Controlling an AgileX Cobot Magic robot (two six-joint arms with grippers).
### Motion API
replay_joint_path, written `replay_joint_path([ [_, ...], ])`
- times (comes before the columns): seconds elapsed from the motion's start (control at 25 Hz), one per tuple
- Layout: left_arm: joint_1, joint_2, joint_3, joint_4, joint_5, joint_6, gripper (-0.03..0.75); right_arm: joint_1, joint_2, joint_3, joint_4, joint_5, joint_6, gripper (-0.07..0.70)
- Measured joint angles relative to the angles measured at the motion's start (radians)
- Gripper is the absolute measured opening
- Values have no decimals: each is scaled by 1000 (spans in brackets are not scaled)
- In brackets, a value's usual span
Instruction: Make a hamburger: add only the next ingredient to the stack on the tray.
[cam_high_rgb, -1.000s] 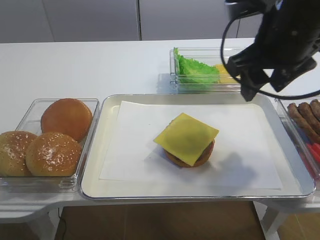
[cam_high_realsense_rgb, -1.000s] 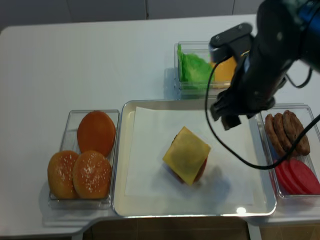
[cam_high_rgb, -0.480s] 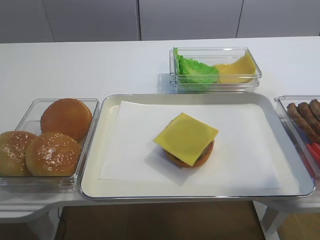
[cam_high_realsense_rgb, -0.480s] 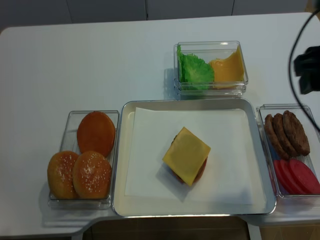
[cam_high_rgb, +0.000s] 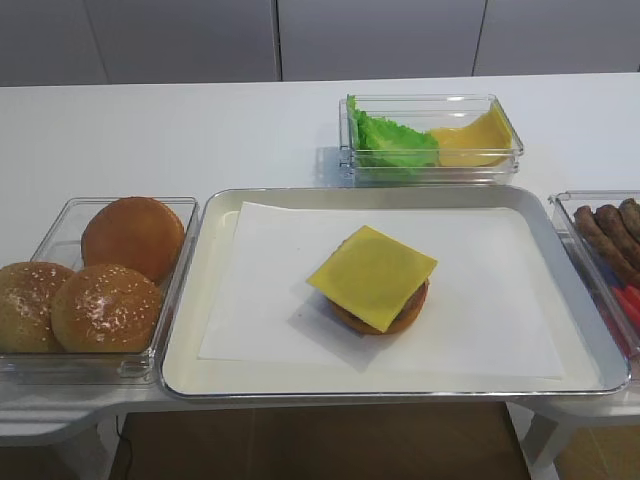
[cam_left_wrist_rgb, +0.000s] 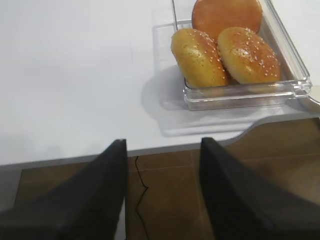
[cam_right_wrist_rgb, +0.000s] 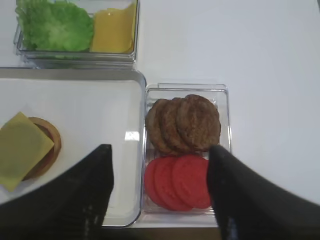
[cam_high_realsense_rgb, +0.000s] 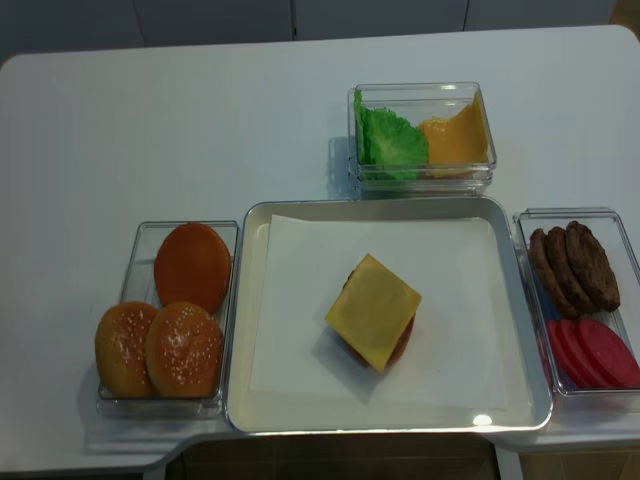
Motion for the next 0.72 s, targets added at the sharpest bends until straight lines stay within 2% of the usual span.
replay_joint_path([
  [0.32,0,0,0,0,0,0,349,0,-154,15,2,8,-2,444],
  [0.72,0,0,0,0,0,0,349,0,-453,355,4,10,-2,444],
])
